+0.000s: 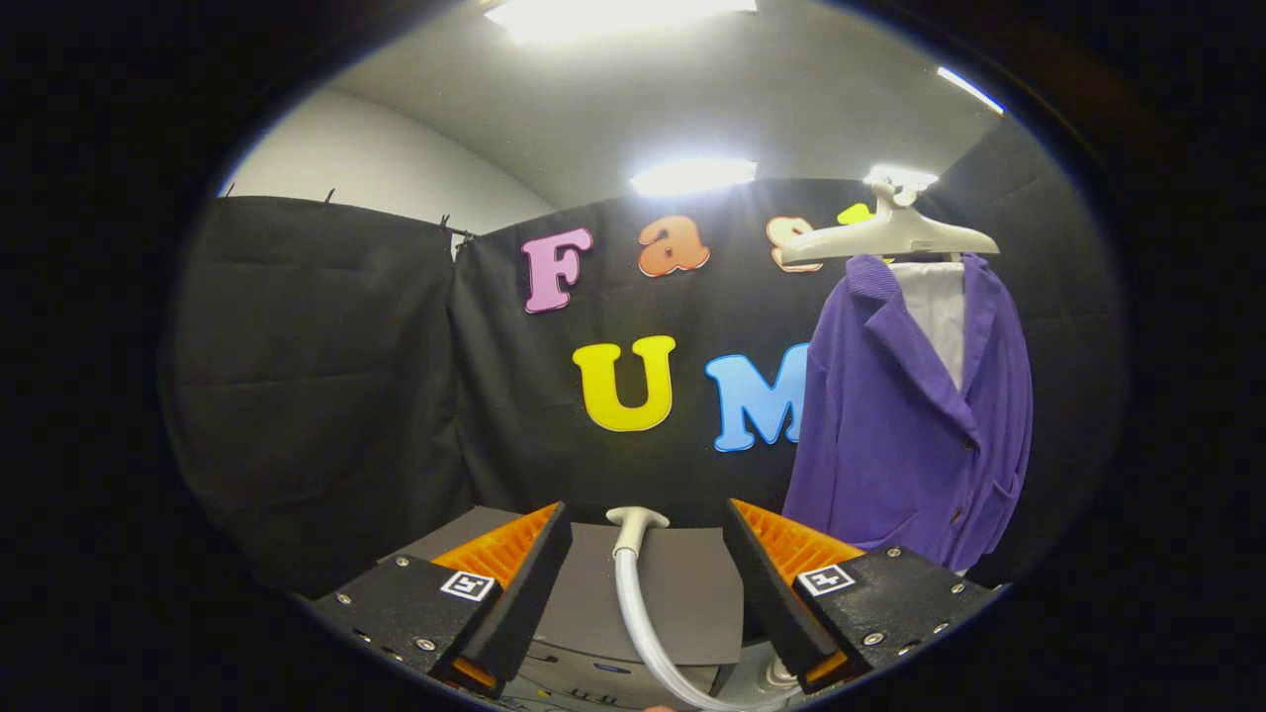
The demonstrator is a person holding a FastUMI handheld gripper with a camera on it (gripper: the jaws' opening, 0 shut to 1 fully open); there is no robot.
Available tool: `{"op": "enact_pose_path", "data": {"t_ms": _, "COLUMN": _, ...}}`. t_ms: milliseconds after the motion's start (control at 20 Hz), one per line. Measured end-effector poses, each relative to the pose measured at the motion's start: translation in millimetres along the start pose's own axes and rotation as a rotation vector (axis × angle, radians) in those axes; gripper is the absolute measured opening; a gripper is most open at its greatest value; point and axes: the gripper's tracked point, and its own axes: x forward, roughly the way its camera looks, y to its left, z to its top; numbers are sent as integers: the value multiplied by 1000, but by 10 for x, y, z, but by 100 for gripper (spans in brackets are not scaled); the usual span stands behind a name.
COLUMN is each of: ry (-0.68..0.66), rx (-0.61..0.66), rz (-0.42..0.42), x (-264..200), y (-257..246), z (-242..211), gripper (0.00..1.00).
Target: Iron the clothes twice with a garment steamer, once on the left side and once on the right side.
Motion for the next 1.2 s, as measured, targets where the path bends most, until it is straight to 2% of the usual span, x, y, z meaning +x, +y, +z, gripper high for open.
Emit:
{"op": "enact_pose_path", "data": {"t_ms": 250, "ry": 71, "rx": 40, "rz": 60, "x": 503, "y": 105, "z": 81, "gripper": 95}}
{"op": "enact_pose_path", "data": {"t_ms": 550, "ry": 191, "rx": 41, "rz": 66, "x": 1232, "y": 98, "z": -54, "gripper": 95}}
{"op": "enact_pose_path", "data": {"t_ms": 850, "ry": 374, "rx": 116, "rz": 123, "x": 1895, "y": 209, "z": -392, "gripper": 95}}
{"op": "enact_pose_path", "data": {"t_ms": 1200, "ry": 549, "rx": 146, "rz": 116, "x": 2483, "y": 128, "z": -905, "gripper": 94}}
